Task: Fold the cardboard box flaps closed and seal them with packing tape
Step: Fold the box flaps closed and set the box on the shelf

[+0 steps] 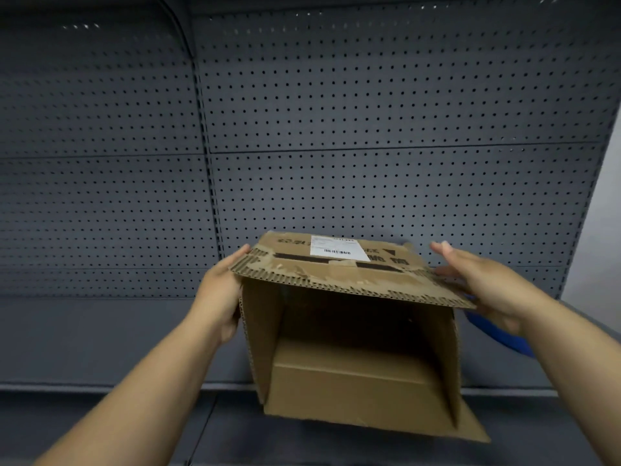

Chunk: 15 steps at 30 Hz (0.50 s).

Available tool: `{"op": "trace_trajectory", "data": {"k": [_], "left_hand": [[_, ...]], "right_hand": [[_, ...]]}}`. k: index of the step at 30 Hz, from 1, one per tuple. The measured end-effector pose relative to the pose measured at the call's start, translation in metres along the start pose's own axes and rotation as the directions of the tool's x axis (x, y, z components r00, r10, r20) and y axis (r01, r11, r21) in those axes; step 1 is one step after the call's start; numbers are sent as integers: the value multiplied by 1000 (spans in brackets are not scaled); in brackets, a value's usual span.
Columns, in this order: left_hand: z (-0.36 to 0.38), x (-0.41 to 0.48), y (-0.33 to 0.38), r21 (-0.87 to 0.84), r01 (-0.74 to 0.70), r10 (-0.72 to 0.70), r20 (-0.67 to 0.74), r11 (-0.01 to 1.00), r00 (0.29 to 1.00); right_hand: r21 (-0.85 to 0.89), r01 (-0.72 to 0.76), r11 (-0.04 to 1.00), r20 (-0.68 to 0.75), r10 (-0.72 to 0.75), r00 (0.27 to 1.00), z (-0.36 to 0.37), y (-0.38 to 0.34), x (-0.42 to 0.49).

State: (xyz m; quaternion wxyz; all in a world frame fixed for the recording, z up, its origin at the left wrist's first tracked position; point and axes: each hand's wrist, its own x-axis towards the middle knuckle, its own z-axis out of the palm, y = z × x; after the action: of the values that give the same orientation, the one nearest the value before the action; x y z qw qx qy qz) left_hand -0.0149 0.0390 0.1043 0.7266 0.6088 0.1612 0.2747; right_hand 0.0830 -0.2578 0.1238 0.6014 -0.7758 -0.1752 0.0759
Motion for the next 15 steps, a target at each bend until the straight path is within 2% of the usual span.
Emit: {"op": "trace_trajectory", "data": {"k": [4, 7, 9, 15], "left_hand": [[6, -4, -19, -60, 12, -14, -37, 998, 999], [5, -9, -34, -46, 10, -12, -46, 999, 999], [5, -10, -39, -25, -8, 7, -35, 1000, 999], [2, -2, -45, 68, -36, 32, 62, 997, 998]], "right_hand": [[-11, 81, 997, 95, -80, 992, -7, 19, -6], [-76, 128, 989, 309, -98, 946, -21, 29, -13], [-178, 151, 972, 383, -73, 921, -27, 30, -13], [-354, 247, 902, 152, -205, 967, -28, 21, -5]]}}
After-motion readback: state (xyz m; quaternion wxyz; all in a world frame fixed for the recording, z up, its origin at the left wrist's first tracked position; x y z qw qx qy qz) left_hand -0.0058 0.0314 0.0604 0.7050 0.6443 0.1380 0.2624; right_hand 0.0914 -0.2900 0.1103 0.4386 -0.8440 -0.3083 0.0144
